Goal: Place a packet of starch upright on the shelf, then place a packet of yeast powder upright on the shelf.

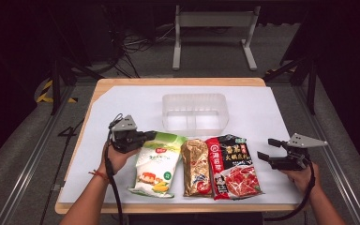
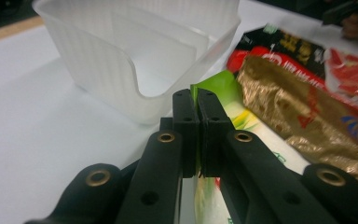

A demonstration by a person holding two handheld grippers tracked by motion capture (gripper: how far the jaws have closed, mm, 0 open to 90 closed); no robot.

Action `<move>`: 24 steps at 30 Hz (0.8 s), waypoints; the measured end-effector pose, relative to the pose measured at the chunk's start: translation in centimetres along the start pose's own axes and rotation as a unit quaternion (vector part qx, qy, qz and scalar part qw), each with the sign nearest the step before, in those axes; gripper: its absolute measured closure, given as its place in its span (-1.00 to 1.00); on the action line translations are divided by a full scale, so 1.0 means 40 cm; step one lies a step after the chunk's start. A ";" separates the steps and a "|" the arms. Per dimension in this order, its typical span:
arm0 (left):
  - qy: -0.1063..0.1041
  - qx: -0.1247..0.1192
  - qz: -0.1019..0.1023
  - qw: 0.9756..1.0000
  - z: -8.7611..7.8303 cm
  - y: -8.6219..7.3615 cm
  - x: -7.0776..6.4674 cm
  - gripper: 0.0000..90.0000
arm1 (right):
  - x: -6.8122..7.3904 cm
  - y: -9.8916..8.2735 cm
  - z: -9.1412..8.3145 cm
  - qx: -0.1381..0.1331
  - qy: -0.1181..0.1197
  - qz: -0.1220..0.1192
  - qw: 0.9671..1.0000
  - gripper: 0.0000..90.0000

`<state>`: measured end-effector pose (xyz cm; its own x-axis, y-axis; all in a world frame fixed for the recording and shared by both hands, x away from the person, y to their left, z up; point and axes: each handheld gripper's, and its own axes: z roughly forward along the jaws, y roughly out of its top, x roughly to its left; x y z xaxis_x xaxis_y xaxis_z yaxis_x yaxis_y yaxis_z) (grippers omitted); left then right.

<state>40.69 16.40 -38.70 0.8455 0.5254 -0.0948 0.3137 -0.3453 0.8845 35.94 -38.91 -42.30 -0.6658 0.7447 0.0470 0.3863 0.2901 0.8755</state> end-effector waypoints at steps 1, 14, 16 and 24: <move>0.008 -0.010 -0.002 1.000 -0.020 0.001 -0.002 0.96 | -0.001 0.001 0.000 -0.002 0.001 0.003 1.000 -0.48; 0.023 -0.074 -0.010 0.997 -0.103 0.011 -0.039 0.97 | -0.004 0.009 -0.002 -0.003 -0.013 -0.003 1.000 -0.51; 0.019 -0.092 -0.012 0.995 -0.112 0.020 -0.048 0.97 | -0.002 0.008 -0.004 -0.005 -0.013 -0.004 1.000 -0.51; 0.009 -0.121 -0.006 0.993 -0.140 0.048 -0.098 0.98 | -0.004 0.007 -0.004 -0.002 -0.014 -0.007 1.000 -0.51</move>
<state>35.57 18.04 -34.09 0.8343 0.5424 -0.0992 0.2080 -0.1430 0.9676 36.04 -39.05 -41.96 -0.6535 0.7566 0.0213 0.3747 0.2990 0.8776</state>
